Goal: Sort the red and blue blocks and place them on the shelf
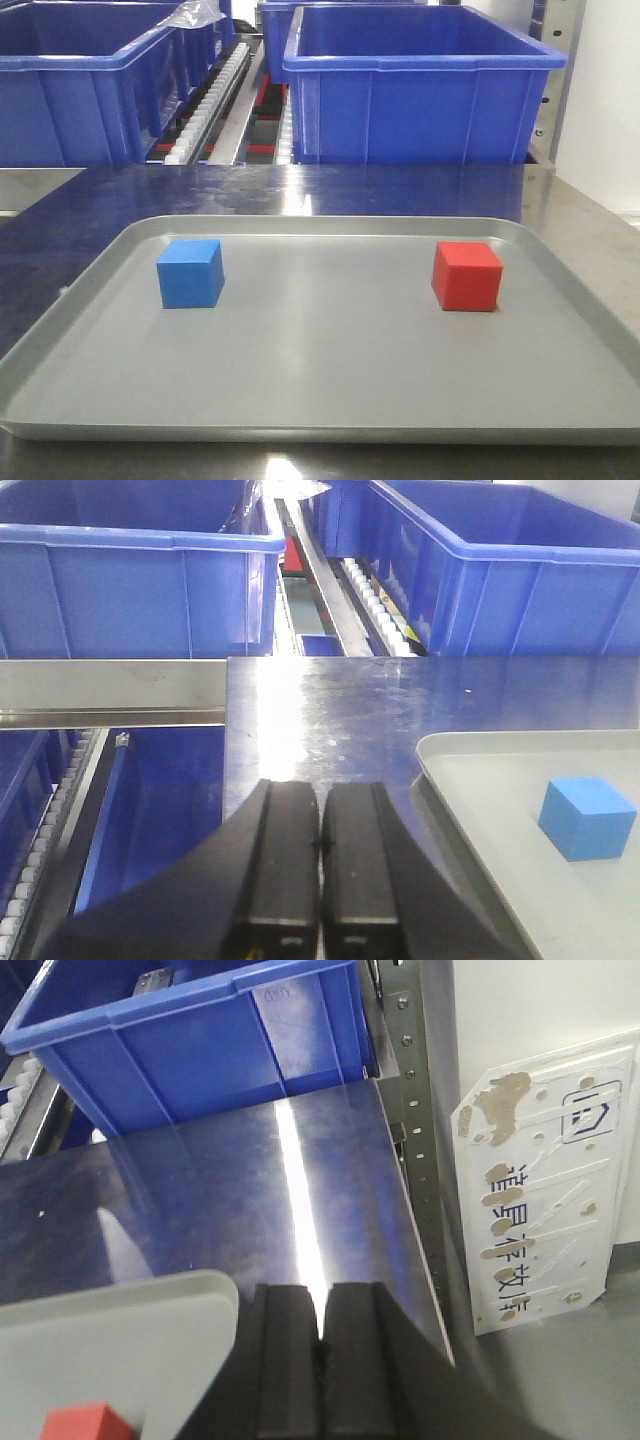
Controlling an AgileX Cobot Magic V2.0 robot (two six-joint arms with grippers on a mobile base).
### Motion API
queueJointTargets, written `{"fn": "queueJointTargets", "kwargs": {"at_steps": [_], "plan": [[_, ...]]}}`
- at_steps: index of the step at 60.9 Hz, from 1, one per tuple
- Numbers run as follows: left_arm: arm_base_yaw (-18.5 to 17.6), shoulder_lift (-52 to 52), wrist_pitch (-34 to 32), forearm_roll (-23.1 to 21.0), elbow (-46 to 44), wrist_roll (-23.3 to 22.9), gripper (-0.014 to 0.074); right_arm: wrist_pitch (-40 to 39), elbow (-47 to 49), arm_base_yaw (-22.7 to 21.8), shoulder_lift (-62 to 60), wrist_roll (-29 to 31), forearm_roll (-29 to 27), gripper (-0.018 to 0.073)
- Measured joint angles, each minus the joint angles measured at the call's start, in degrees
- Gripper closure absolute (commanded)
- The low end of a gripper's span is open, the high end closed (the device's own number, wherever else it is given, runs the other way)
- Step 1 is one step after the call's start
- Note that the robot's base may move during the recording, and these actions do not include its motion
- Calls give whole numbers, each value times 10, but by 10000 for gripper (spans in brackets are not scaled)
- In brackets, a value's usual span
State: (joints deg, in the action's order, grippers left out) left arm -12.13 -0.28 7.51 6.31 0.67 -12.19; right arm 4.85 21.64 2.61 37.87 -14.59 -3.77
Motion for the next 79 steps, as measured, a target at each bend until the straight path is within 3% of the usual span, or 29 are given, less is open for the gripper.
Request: {"fn": "queueJointTargets", "kwargs": {"at_steps": [13, 32, 46, 50, 58, 65, 79], "plan": [[0, 0, 0, 0, 0, 0, 463, 20, 87, 0, 101, -1, -2, 512], [0, 0, 0, 0, 0, 0, 463, 233, 184, 0, 206, -1, 1, 512], [0, 0, 0, 0, 0, 0, 463, 271, 190, 0, 251, -1, 1, 497], [0, 0, 0, 0, 0, 0, 463, 271, 190, 2, 255, -1, 1, 442], [0, 0, 0, 0, 0, 0, 463, 270, 190, 11, 255, 2, 1, 173], [0, 0, 0, 0, 0, 0, 463, 265, 190, 15, 255, 4, 1, 16], [0, 0, 0, 0, 0, 0, 463, 279, 209, 45, 255, 5, 3, 8]]}}
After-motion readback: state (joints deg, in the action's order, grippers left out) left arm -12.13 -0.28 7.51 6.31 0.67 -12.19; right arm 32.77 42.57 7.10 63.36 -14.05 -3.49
